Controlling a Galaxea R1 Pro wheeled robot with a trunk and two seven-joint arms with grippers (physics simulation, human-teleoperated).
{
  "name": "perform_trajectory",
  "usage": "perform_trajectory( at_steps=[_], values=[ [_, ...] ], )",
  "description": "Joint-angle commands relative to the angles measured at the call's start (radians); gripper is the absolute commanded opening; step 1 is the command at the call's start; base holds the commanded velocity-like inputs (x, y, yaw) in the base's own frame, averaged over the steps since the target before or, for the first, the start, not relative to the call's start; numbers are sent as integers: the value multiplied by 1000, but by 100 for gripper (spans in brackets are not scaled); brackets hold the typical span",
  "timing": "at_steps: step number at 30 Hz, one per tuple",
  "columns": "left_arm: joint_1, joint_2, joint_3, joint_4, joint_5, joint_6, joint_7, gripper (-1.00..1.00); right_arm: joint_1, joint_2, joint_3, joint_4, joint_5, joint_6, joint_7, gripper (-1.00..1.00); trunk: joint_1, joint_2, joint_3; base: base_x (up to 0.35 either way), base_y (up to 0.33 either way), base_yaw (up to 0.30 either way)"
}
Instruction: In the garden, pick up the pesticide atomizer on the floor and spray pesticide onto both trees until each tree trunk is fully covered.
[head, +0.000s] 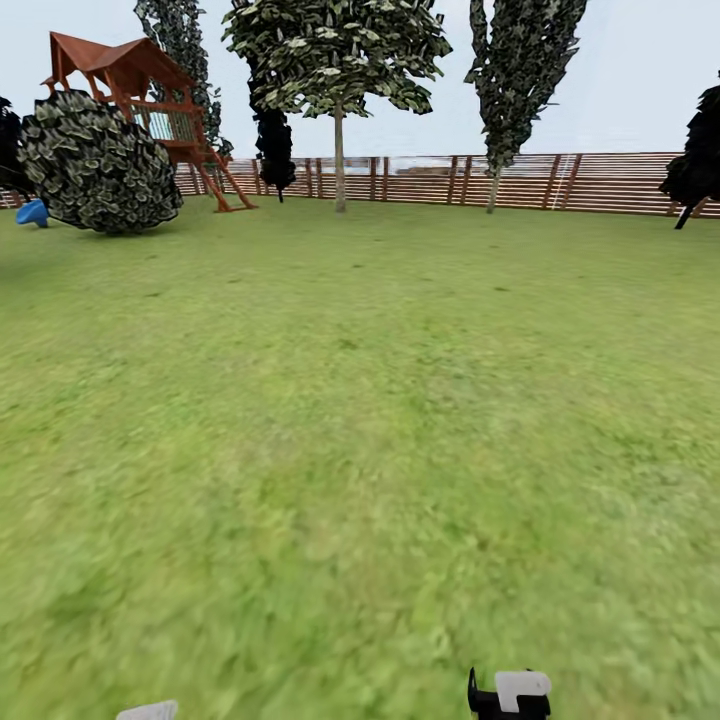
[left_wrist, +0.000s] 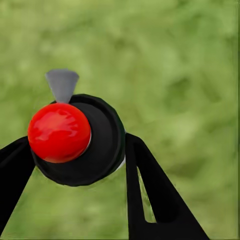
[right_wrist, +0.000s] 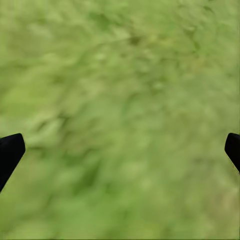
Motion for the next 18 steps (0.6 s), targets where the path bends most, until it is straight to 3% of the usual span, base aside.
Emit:
perform_trajectory(
  at_steps=[1, 18],
  values=[
    [0, 0, 1, 0, 0, 0, 0, -100, 0, 0, 0, 0, 0, 0, 0, 100, 0, 0, 0, 339, 0, 0],
    [0, -2, 1, 1, 0, 0, 0, -100, 0, -1, 0, 0, 0, -1, 0, 100, 0, 0, 0, 339, 0, 0]
  ],
)
